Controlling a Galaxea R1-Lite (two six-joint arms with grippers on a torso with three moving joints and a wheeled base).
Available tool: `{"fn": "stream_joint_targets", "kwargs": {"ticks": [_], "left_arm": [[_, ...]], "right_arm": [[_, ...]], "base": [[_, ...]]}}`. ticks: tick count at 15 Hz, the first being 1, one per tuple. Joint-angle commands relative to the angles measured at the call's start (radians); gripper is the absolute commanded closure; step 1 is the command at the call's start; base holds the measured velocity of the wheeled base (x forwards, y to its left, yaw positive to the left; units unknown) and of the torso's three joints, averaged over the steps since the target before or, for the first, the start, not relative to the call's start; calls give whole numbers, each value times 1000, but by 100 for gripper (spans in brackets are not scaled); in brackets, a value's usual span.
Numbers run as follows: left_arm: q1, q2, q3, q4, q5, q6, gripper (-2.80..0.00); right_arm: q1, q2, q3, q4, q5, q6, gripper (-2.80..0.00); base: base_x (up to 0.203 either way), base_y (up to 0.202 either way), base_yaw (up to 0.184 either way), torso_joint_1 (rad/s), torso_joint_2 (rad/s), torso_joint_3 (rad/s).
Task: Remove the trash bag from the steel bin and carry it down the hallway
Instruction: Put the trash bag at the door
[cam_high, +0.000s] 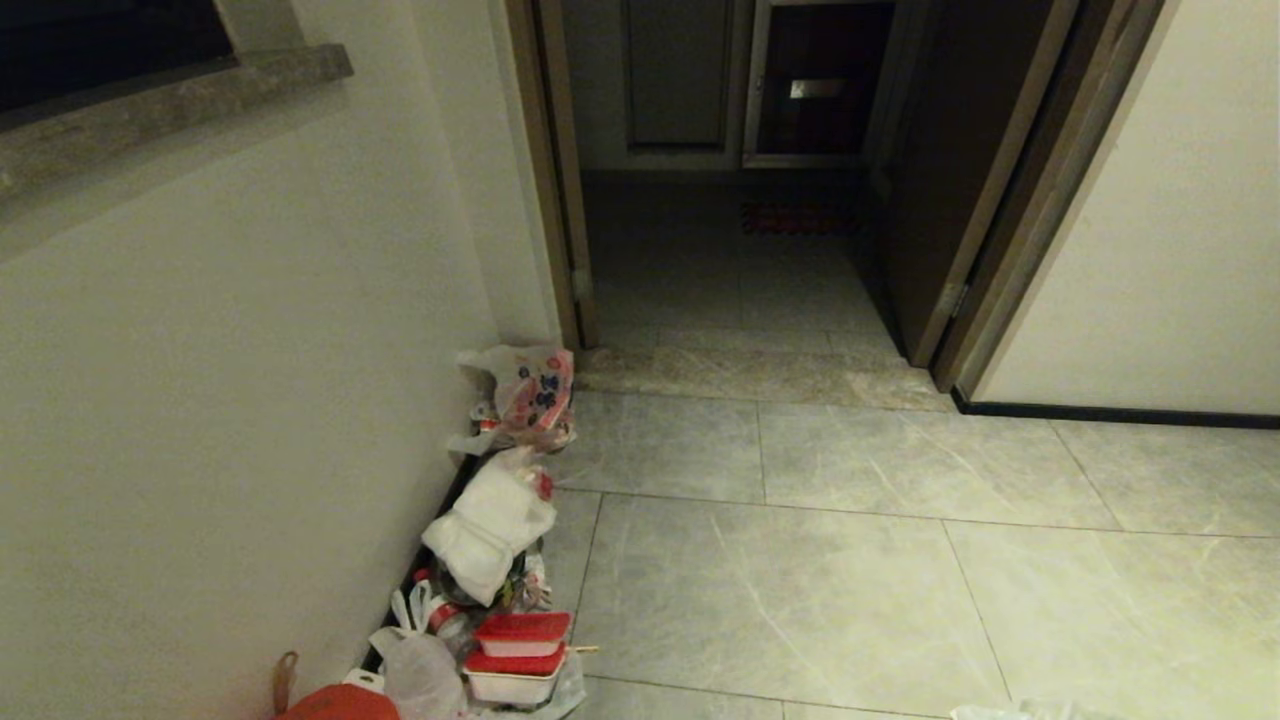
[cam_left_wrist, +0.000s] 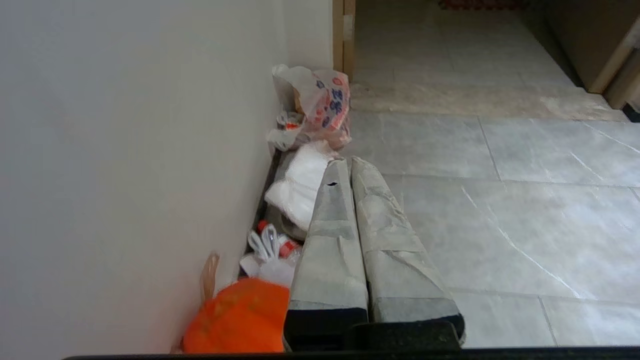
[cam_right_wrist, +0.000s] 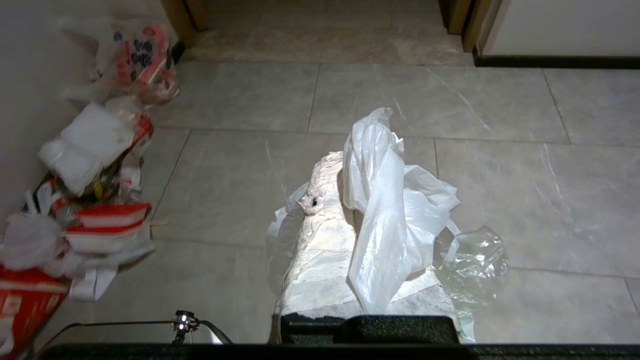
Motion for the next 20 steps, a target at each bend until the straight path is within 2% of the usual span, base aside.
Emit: {"fn": "stream_joint_targets", "kwargs": {"ticks": [1,9,13,20], "left_arm": [[-2,1,1,0,1,-1,0],[-3,1,0,4,1,2,0],[-2,1,0,3,1,0,0],[-2,1,0,2,1,0,0]], "right_arm": [[-1,0,0,1,0,0,0],[-1,0,0,1,0,-2,0],[-1,0,0,1,-1,0,0],[-1,0,0,1,0,-2,0]], "base": [[203,0,-2,2,2,-2],[189,-1,1,3,2,3],[14,-19,2,2,2,1],[0,-181,-1,4,3,2]]}}
